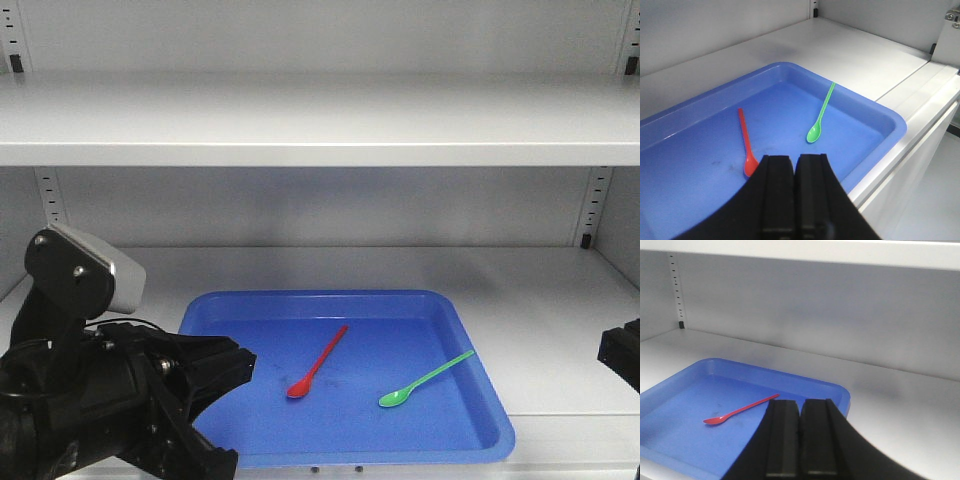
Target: Sort red and green spoons into left cabinet
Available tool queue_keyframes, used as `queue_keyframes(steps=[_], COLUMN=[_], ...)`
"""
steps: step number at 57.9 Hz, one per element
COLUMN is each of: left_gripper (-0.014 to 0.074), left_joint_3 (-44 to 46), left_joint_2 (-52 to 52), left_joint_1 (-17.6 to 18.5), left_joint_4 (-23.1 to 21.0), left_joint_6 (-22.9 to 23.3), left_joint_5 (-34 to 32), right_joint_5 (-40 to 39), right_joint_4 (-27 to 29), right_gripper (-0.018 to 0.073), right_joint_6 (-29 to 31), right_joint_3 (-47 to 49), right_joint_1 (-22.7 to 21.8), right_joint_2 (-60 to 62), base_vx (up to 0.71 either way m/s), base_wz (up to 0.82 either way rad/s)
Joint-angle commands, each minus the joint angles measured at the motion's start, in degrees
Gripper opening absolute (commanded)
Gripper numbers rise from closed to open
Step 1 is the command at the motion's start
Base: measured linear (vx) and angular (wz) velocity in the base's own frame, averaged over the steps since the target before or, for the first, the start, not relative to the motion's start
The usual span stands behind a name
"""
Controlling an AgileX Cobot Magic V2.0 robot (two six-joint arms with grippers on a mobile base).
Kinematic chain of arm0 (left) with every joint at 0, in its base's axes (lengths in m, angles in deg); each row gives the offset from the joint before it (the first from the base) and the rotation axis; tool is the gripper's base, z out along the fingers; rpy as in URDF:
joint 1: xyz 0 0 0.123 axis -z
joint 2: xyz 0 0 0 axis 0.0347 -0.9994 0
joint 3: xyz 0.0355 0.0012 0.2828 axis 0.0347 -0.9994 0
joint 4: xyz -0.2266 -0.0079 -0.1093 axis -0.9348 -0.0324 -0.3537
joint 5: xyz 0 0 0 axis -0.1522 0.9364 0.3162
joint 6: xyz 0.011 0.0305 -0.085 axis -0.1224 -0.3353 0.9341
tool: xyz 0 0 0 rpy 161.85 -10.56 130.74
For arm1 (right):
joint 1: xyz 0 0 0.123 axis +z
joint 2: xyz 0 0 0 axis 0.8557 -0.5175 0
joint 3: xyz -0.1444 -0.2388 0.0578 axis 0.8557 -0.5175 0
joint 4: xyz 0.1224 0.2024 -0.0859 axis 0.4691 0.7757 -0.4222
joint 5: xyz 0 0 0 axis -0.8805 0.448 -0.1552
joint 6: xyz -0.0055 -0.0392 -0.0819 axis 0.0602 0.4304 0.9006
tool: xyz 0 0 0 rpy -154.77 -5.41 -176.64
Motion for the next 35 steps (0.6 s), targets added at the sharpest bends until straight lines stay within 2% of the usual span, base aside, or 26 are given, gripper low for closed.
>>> queue_keyframes(steps=[1,25,35], left_gripper=[0.0000,0.0000,0.0000], left_joint_3=[1.60,1.60,1.60], left_joint_2=[1.70,1.71,1.71], left_joint_1=[0.25,0.25,0.25], left_joint_4=[-0.95,-0.68,2.47], left_joint_6=[0.55,0.49,0.03], left_joint_5=[-4.57,-4.50,-8.57], right_joint_5=[-4.72,-4.72,-4.72], right_joint_4=[-0.15,-0.15,-0.15], right_gripper=[-0.0006,-0.0006,-0.0006], right_joint_6=[0.19,0.19,0.19], right_joint_3=[1.67,1.67,1.67], right_joint_1=[0.17,0.17,0.17], right_joint_2=[0.16,0.16,0.16], base_vx=[0.00,0.00,0.00], base_wz=[0.00,0.00,0.00])
